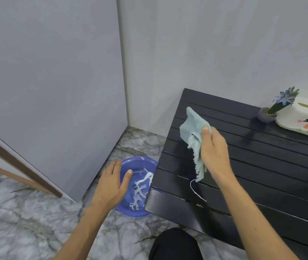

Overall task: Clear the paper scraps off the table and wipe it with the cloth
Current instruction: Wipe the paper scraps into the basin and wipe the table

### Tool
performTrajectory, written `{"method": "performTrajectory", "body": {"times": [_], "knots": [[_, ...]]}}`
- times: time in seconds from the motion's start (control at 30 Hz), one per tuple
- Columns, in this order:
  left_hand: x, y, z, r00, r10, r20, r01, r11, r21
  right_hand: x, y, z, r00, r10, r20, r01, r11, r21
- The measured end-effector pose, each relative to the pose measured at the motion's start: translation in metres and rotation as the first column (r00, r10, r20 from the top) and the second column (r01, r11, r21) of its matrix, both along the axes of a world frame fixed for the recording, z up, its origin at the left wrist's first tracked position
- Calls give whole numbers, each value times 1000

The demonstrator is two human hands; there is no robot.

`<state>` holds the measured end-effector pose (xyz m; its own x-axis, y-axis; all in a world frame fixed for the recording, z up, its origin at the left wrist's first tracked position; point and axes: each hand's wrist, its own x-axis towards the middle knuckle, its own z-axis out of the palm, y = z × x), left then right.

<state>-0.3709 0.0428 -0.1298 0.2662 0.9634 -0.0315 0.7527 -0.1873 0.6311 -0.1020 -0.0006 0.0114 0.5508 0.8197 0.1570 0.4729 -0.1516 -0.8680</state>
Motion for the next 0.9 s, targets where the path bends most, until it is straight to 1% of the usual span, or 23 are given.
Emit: {"method": "performTrajectory", "body": {"times": [0.1, 0.17, 0.23, 0.27, 0.3, 0.33, 0.37, 0.43, 0.5, 0.57, 0.7, 0.77, 0.83, 0.9], "knots": [[5, -6, 3, 1000, -12, 20, 11, 1000, 9, 12, -26, 2, 996, 21, 86, -20, 1000, -19], [8, -10, 4, 999, -11, 34, 11, 1000, 1, 5, -41, -5, 986, 96, 134, -88, 994, -67], [8, -12, 4, 999, -5, 35, 5, 1000, 1, -14, -53, -23, 968, 212, 134, -193, 971, -137], [8, -13, 3, 999, -6, 35, 6, 1000, 3, -23, -56, -36, 944, 268, 192, -235, 955, -179], [7, -13, 1, 999, -6, 39, 6, 1000, 3, -31, -57, -51, 902, 320, 289, -253, 936, -247], [6, -13, -1, 999, -2, 41, 2, 1000, -2, -37, -54, -64, 854, 354, 381, -251, 922, -295], [5, -12, -4, 999, 1, 38, 0, 1000, -7, -42, -51, -72, 826, 368, 427, -248, 917, -311], [1, -12, -9, 1000, 5, 27, -5, 1000, -15, -50, -42, -74, 785, 458, 418, -335, 881, -334], [-3, -11, -14, 1000, 13, 18, -12, 1000, -25, -58, -32, -71, 716, 543, 440, -433, 839, -331], [-7, -11, -17, 1000, 25, 17, -25, 999, -34, -63, -19, -74, 641, 600, 479, -495, 800, -339], [-7, -11, -20, 999, 37, 12, -37, 999, -36, -67, 10, -79, 504, 668, 547, -512, 741, -434], [-7, -10, -21, 999, 35, 3, -35, 999, -35, -69, 26, -78, 457, 683, 570, -497, 728, -473], [-6, -10, -20, 999, 35, 3, -35, 999, -29, -71, 43, -76, 462, 665, 587, -478, 744, -467], [-6, -8, -19, 999, 36, 13, -36, 999, -36, -66, 57, -72, 500, 624, 601, -429, 781, -454]]}}
